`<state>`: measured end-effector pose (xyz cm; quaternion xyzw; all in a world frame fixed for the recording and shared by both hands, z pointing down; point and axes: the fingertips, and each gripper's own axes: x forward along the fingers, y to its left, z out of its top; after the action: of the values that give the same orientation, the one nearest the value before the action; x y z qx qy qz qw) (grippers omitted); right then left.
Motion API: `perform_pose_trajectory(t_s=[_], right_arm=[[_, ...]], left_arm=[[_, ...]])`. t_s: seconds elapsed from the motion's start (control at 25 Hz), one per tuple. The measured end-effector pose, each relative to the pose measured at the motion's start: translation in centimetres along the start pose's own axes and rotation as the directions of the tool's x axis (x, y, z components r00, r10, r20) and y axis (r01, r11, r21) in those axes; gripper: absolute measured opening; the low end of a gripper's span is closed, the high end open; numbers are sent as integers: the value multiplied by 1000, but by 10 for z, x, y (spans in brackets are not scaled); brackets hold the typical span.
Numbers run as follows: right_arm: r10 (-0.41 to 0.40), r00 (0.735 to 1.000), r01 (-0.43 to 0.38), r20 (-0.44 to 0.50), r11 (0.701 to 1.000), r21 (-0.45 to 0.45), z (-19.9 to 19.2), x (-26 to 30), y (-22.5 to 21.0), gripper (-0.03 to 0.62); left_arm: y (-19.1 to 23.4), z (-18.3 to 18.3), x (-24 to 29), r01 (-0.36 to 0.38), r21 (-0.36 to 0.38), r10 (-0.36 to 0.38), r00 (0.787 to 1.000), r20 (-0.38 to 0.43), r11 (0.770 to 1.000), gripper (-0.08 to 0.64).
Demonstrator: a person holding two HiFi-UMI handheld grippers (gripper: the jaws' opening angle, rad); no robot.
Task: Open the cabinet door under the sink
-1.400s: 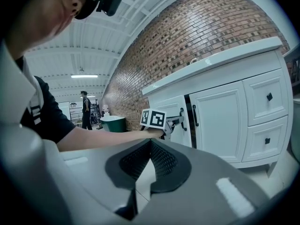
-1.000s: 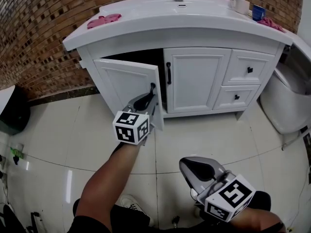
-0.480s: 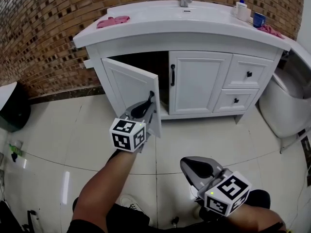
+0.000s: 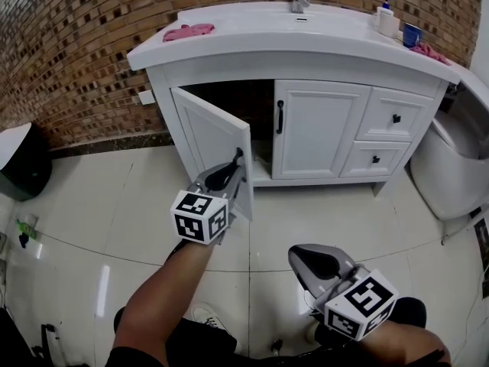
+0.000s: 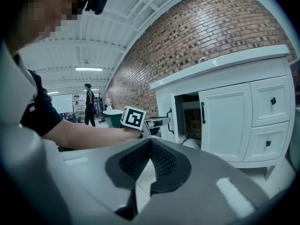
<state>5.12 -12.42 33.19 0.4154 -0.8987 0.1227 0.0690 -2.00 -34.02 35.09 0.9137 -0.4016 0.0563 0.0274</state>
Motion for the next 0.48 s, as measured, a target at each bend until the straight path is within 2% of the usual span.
perform_pose_trajectory(t_s=[0.48], right_arm=[[56,998,-56,-2,998,-26,6,11,26,8]], left_arm=[[9,-4,-38,-14,-2,14,1000,8,1000,41]])
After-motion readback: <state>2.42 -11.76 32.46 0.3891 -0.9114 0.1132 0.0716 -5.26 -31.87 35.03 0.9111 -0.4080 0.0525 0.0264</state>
